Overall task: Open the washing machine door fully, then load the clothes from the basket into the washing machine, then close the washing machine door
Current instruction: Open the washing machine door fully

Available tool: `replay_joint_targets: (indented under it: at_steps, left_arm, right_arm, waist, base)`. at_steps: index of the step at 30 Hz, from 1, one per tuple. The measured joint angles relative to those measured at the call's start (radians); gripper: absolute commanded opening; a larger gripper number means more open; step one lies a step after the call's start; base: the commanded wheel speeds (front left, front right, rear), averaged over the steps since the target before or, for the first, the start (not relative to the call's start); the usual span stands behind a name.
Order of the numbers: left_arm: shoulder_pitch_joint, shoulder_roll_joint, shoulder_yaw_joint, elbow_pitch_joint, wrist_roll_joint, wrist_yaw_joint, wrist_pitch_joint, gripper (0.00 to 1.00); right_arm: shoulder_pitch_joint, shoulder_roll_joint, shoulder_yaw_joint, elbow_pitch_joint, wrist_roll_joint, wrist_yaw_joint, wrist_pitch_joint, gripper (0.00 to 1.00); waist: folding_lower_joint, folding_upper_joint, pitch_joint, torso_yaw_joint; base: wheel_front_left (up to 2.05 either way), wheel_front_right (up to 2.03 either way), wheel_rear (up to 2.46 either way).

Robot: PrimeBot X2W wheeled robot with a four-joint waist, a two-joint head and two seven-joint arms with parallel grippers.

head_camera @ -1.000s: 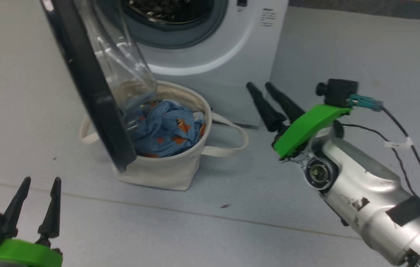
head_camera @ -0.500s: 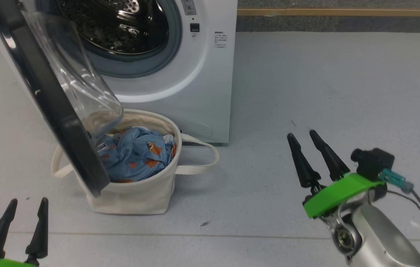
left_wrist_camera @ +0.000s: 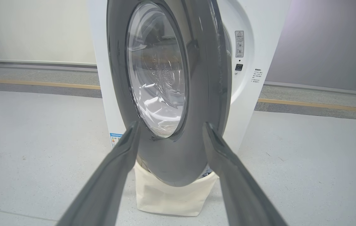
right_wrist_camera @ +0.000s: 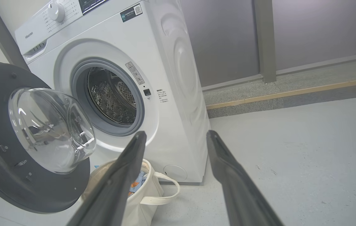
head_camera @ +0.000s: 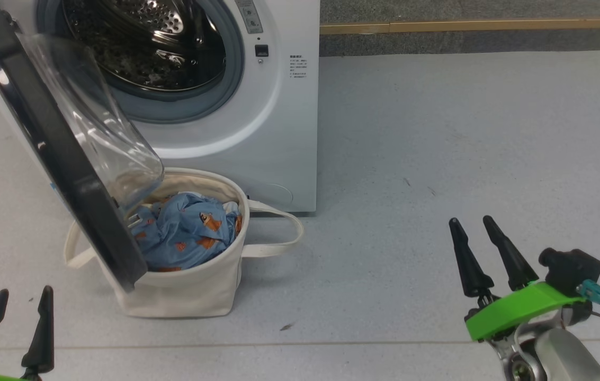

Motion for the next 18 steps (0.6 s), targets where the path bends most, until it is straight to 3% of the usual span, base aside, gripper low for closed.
replay_joint_targets:
  at_steps: [18]
  left_arm:
    - [-0.013,0.007,-0.029,0.031,-0.013,-0.002,0.002,1.00]
  right_arm:
    - [-0.001,0.024,-0.023,-0.040,-0.039,0.000,0.020,1.00]
  waist:
    - [0.0000,-0.0001,0.010,0.017]
  base:
    - [0.00,0.00,0.00]
